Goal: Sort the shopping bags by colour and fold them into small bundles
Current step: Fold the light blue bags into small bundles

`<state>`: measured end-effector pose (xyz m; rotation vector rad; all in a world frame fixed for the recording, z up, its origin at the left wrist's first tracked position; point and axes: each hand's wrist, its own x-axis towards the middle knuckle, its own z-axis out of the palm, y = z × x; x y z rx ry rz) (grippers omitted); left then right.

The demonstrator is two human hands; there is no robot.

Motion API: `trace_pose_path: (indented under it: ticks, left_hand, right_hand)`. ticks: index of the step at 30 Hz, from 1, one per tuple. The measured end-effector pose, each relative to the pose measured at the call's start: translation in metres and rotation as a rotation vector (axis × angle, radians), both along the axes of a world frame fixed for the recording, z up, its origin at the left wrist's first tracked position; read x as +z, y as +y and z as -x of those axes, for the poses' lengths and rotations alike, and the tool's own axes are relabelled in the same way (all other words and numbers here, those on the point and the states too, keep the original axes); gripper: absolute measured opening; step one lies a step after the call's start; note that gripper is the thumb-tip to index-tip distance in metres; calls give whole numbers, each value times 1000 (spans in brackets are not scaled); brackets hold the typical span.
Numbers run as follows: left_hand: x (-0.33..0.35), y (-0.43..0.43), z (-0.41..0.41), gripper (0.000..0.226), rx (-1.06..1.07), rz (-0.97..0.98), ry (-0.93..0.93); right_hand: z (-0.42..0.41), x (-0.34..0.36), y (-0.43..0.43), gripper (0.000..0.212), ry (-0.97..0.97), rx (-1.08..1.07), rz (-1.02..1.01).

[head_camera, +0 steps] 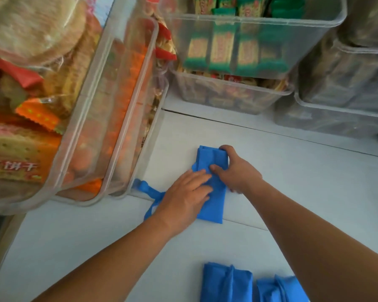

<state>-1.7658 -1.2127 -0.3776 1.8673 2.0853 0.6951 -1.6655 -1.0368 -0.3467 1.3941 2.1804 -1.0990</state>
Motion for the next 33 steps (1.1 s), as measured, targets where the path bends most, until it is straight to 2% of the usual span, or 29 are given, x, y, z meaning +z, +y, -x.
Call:
trace_pose_path:
  ticks: [1, 3, 5, 7, 11, 14, 16, 18, 20, 24, 26, 29, 31, 33]
  left_hand:
    - [-4, -8, -1, 28, -55, 30, -72]
    - [-6, -20, 0, 48, -81, 190, -208]
    - [-5, -24, 6, 67, -145, 312, -184]
    - [-7, -24, 10, 77, -198, 358, -127]
    - [-17, -23, 11, 68, -169, 285, -134]
    - [-10, -18, 11, 55, -74, 237, -230]
    - [7, -7, 16, 40, -19, 285, -290]
    - [28, 13, 24, 33, 46, 413, -299]
    - [38, 32, 29, 35, 94, 498, -273]
    - [35, 65, 32, 33, 173, 498, -228]
    - [31, 76, 28, 34, 208, 486, -194]
    - [29, 85, 27, 34, 291, 387, -145]
    - [29, 81, 29, 36, 349, 293, -135]
    - [25, 71, 29, 36, 310, 211, -85]
  right_hand:
    - [1, 0, 3, 39, -10, 28, -16]
    - [1, 0, 6, 35, -10, 38, -45]
    - [0, -2, 9, 35, -7, 33, -31]
    - [1, -3, 10, 35, 1, 25, -27]
    - [0, -7, 7, 36, -6, 40, -128]
    - [-4, -9, 3, 37, -2, 49, -127]
    - [-6, -12, 2, 35, 1, 52, -121]
    - [-8, -14, 3, 29, 30, 23, -94]
    - [-9, -11, 3, 27, 128, -68, 29]
    - [-14, 8, 12, 62, 221, -205, 357]
    - [-20, 11, 16, 57, 260, -186, 426]
    - [-25, -1, 9, 39, 338, -191, 351]
    - [-23, -11, 5, 36, 294, -144, 232]
    - [-19, -13, 2, 35, 195, -60, 139]
